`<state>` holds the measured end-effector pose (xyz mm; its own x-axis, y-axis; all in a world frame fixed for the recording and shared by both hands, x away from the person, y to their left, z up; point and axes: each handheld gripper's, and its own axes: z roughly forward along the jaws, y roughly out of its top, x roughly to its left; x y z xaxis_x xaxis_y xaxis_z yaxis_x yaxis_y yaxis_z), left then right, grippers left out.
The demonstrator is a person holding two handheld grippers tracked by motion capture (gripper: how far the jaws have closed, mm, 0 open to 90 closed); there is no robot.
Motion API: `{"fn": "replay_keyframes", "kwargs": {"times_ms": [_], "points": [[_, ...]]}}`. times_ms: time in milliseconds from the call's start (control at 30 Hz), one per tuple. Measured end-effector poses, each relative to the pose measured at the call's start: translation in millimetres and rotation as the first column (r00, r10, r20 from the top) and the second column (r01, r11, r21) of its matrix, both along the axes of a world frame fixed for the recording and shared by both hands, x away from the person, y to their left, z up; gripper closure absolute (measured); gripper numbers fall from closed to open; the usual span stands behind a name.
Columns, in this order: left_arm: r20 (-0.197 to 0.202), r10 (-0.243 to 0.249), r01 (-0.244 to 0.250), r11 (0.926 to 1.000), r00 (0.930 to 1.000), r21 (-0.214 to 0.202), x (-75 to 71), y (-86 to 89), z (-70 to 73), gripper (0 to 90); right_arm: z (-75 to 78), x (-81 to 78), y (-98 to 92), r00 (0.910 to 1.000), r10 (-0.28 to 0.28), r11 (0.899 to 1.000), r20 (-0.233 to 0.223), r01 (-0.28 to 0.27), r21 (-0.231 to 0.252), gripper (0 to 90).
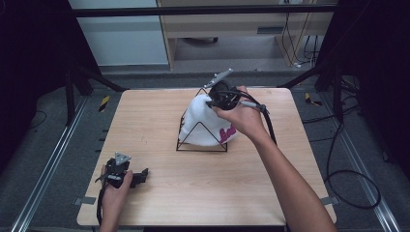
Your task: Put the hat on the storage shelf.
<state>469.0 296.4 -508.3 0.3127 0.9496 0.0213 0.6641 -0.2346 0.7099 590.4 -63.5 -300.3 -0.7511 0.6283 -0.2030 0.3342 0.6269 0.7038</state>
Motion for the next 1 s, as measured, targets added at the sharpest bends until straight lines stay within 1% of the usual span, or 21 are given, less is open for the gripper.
{"fn": "replay_keyframes", "kwargs": {"times_ms": [133, 267, 433, 567, 633, 833, 900, 1000], "points": [[0.002, 0.002, -0.002, 1.0000, 1.0000, -0.003, 0.1, -0.3, -0.1, 0.0, 1.4, -4.2, 0.7, 1.0000, 0.006, 1.000, 0.003, -0.006, -0.011, 81.8], [0.001, 0.002, -0.002, 1.0000, 1.0000, -0.003, 0.1, -0.3, -0.1, 0.0, 4.4, -10.2, 0.1, 0.9999, 0.014, 1.000, 0.009, -0.013, -0.008, 81.9], [0.002, 0.003, -0.003, 1.0000, 1.0000, -0.003, 0.1, -0.3, -0.2, 0.0, 13.0, -16.7, -4.5, 0.9997, 0.010, 1.000, 0.023, -0.010, -0.011, 81.9], [0.004, 0.005, -0.005, 1.0000, 1.0000, -0.006, 0.1, -0.6, -0.3, 0.0, 25.1, -16.0, -7.7, 0.9993, -0.004, 1.000, 0.037, 0.004, -0.009, 82.2], [0.004, 0.005, -0.005, 1.0000, 1.0000, -0.006, 0.1, -0.5, -0.3, 0.0, 32.9, -15.4, -7.1, 0.9989, -0.001, 1.000, 0.047, 0.001, -0.007, 82.2], [0.004, 0.003, -0.003, 1.0000, 1.0000, -0.003, 0.2, -0.3, -0.2, 0.0, 57.4, -12.0, 3.9, 0.9963, 0.002, 1.000, 0.086, -0.002, -0.010, 82.3], [0.004, 0.002, -0.002, 1.0000, 1.0000, -0.002, 0.2, -0.2, -0.1, 0.0, 61.9, -10.4, 7.8, 0.9954, 0.006, 1.000, 0.095, -0.005, -0.013, 82.3], [0.002, 0.001, -0.001, 1.0000, 1.0000, -0.002, 0.2, -0.2, 0.0, 0.0, 66.0, -6.3, 10.7, 0.9954, 0.013, 1.000, 0.095, -0.011, -0.024, 82.2]]}}
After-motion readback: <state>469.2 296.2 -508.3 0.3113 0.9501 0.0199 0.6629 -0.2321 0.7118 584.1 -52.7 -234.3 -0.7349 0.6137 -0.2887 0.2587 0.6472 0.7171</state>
